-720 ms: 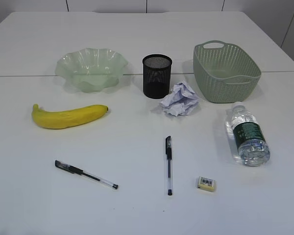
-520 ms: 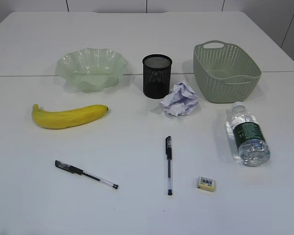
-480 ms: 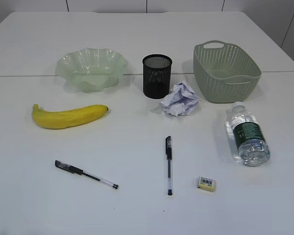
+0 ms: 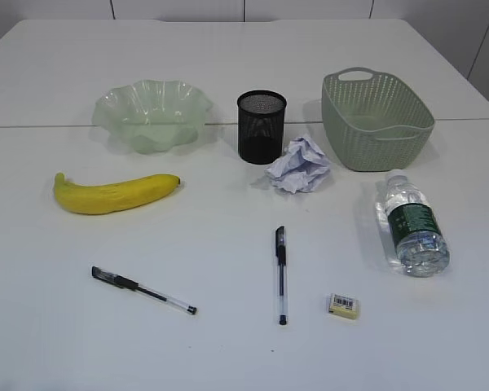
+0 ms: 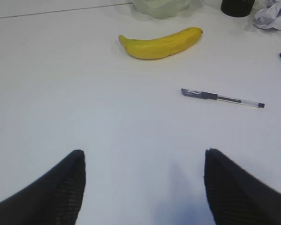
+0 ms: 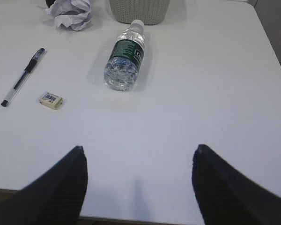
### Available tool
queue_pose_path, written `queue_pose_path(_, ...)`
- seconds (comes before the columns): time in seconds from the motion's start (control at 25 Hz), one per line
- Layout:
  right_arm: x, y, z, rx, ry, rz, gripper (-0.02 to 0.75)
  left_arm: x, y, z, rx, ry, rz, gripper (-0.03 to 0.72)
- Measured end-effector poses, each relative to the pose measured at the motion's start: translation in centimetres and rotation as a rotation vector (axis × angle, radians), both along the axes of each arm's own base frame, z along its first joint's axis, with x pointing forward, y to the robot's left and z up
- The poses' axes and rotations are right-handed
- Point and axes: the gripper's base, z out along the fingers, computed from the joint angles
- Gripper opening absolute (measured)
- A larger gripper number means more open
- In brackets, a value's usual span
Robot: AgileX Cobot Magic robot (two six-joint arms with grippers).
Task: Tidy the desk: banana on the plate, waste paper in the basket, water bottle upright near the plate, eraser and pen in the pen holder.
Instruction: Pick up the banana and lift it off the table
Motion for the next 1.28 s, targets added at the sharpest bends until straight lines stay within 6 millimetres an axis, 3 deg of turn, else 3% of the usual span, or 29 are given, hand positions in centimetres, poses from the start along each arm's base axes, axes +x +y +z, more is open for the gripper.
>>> queue_pose_path(1.28,0.0,-0.38,0.0,-0.038,0.0,-0.025,0.519,0.0,0.0,0.0,0.0,0.0,0.0,0.561)
